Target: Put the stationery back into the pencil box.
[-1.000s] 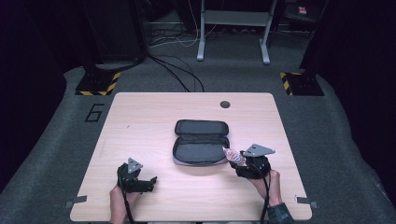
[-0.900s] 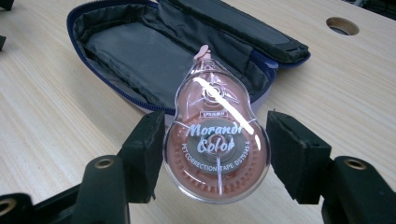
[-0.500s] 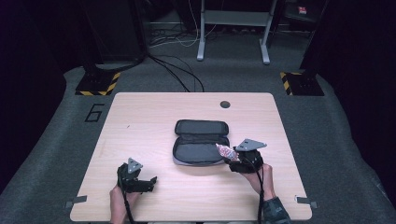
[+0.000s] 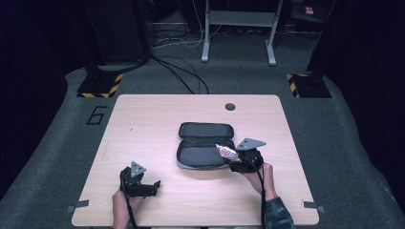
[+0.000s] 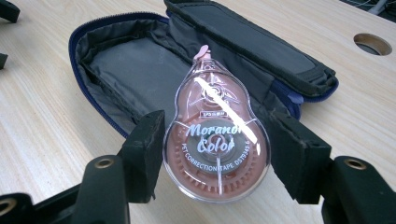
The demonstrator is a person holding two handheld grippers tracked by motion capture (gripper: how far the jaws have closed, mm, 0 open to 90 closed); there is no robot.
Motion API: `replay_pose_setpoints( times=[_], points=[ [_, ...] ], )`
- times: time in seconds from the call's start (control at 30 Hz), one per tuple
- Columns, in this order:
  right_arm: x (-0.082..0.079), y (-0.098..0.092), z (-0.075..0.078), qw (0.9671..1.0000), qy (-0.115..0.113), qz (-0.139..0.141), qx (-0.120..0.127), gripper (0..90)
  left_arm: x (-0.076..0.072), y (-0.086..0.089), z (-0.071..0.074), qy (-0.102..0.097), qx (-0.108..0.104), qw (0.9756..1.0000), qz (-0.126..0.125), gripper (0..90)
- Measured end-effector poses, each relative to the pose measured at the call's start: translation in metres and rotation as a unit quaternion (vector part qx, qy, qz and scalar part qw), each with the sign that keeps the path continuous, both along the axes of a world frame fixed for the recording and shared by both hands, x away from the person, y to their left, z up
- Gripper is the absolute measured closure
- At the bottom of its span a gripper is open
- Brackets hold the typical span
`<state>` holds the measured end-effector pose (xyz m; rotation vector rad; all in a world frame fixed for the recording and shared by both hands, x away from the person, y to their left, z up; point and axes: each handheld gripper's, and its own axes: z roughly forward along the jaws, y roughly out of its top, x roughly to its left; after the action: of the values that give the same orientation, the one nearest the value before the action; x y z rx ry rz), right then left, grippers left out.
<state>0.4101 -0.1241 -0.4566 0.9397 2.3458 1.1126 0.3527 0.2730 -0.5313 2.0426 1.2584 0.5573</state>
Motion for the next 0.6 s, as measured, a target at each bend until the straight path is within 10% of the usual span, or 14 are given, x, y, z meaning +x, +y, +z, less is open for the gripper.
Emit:
replay_pose_setpoints(
  times=[0.6],
  points=[
    [0.023, 0.023, -0.007, 0.9998, 0.017, 0.013, -0.006, 39.0, 0.0, 0.0, 0.0, 0.0, 0.0, 1.0, 0.0, 0.5]
  ],
)
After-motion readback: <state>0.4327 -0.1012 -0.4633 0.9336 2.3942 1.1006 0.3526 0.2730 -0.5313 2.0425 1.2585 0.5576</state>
